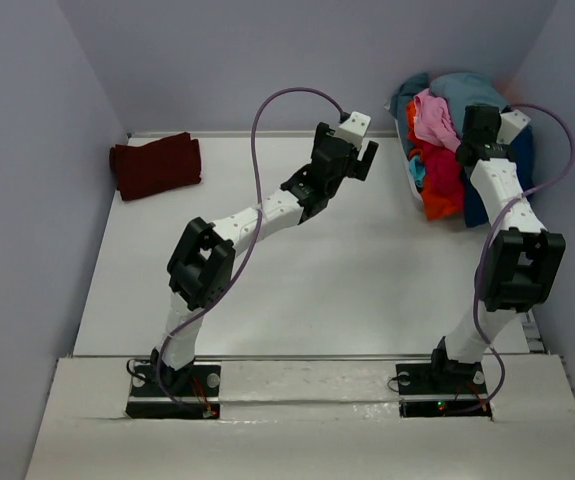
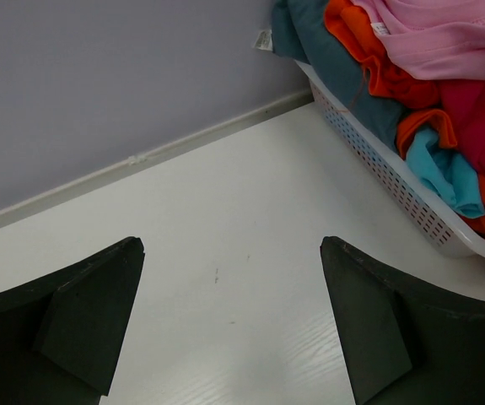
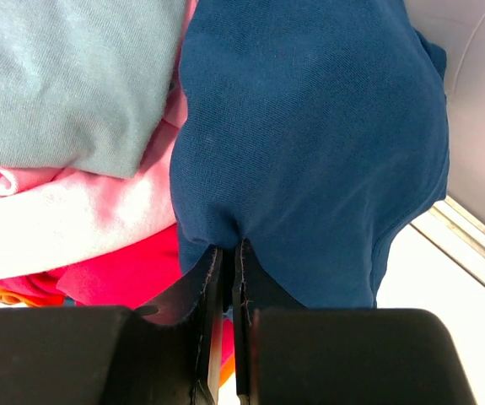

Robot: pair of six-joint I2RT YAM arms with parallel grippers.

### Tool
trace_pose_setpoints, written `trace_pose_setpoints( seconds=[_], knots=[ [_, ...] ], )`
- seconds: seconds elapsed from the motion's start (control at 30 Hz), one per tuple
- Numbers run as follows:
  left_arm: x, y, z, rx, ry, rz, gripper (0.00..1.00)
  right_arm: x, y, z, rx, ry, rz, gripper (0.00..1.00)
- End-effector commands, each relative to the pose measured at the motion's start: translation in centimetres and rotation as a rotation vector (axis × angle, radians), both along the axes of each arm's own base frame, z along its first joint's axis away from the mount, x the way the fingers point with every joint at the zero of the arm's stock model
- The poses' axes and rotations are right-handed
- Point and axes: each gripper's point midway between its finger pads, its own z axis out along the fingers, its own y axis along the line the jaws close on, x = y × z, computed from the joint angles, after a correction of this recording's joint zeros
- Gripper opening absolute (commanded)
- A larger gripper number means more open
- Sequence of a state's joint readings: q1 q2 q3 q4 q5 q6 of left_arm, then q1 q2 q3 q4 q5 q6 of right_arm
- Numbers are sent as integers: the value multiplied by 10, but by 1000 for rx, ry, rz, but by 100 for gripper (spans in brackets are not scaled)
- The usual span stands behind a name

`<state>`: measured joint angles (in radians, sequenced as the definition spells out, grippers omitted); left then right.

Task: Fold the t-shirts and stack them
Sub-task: Grab crumpled tshirt from bin with the right arm

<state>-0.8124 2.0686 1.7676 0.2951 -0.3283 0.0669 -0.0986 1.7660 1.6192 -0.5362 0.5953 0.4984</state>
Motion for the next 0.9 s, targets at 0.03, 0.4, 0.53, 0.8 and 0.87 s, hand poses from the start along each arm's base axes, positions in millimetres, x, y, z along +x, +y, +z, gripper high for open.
trace_pose_setpoints(
  seconds=[0.03, 0.4, 0.53, 0.8, 0.87],
  knots=[
    [-3, 1, 36, -57, -68, 11, 99, -11, -6, 20, -10, -36, -27, 7],
    [2, 1, 22, -25, -51, 31, 99, -11, 22, 69, 24, -124, 106, 7],
    [6, 2, 18, 0, -43, 51, 99, -8, 46, 88, 24, -141, 173, 7],
    [23, 31, 19, 6, -31, 123, 99, 5, 122, 115, -9, -140, 329, 7],
    [26, 38, 17, 8, -26, 137, 99, 6, 147, 126, -5, -161, 375, 7]
  ],
)
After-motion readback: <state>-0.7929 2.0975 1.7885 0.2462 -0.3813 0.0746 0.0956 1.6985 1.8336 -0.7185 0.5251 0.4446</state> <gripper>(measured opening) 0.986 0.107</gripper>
